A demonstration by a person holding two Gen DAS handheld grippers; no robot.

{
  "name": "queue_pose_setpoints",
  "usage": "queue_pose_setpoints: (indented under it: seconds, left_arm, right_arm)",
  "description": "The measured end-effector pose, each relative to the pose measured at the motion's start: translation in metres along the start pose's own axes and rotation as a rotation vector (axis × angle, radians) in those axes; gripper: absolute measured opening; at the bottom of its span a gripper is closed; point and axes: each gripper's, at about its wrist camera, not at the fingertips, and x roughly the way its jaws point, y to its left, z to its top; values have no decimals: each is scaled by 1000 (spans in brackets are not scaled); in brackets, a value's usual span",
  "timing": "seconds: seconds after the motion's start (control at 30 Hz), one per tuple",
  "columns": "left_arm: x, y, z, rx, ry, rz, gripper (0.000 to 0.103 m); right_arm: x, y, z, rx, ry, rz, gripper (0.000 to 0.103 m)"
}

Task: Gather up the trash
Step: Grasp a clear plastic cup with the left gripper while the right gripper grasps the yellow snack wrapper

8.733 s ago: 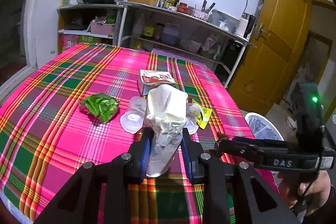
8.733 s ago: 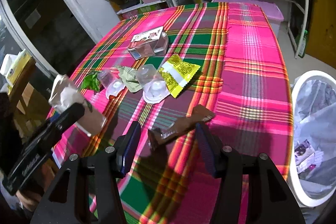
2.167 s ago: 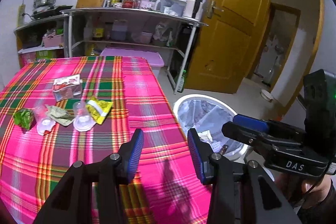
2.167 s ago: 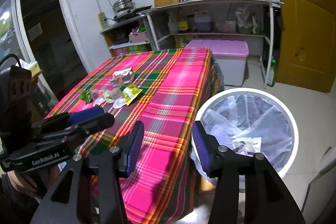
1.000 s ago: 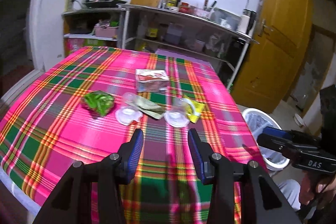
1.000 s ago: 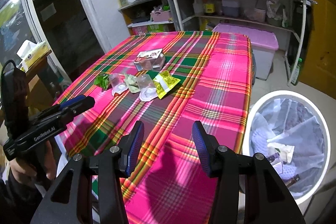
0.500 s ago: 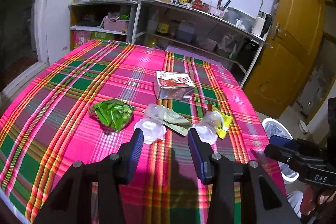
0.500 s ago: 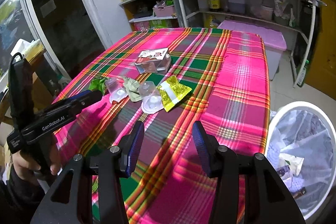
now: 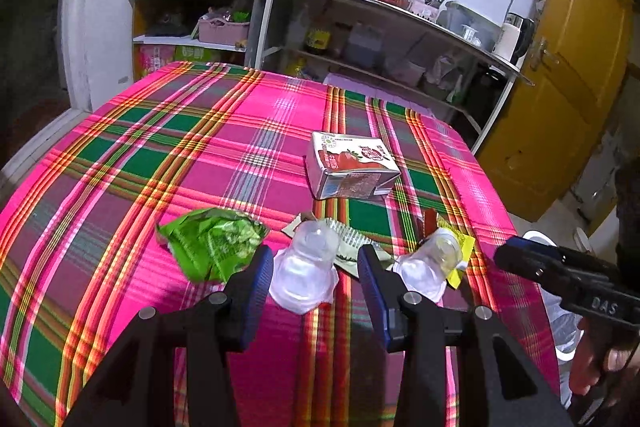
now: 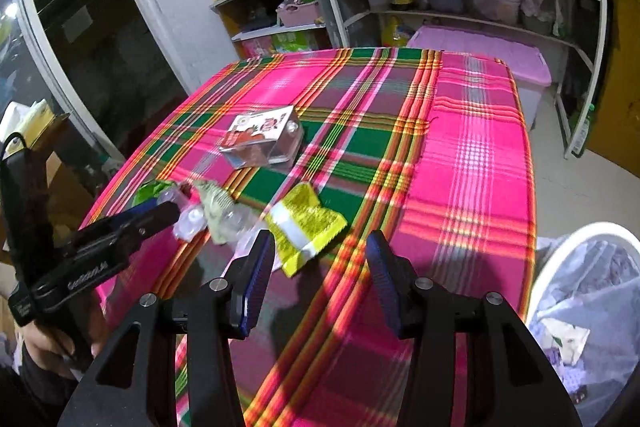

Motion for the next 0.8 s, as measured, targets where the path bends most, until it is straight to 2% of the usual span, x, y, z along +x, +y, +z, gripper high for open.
queue_pose_setpoints:
  seconds: [0.33,0.47,0.53,0.6,0.7,0.8]
  left_arm:
    - [16,0,4,-3,20,-5,44]
    - [22,0,4,-7,36,-10,44]
    - [22,-1,4,-4,36,-17,41]
    - [22,-2,4,1,35,-17,33]
    - [22,-3,3,0,35,-20,32]
    - [22,-3,3,-5,32,-20,32]
  right_arm:
    - [34,-7,9,40,67,93,49]
    - [39,-8,10,47,76,84,48]
    - [39,-8,10,42,77,71,35]
    - [41,-9,10,51,84,70,25]
    - [42,-11,9,59,86,65,10]
    - [39,-13,8,62,78,55,6]
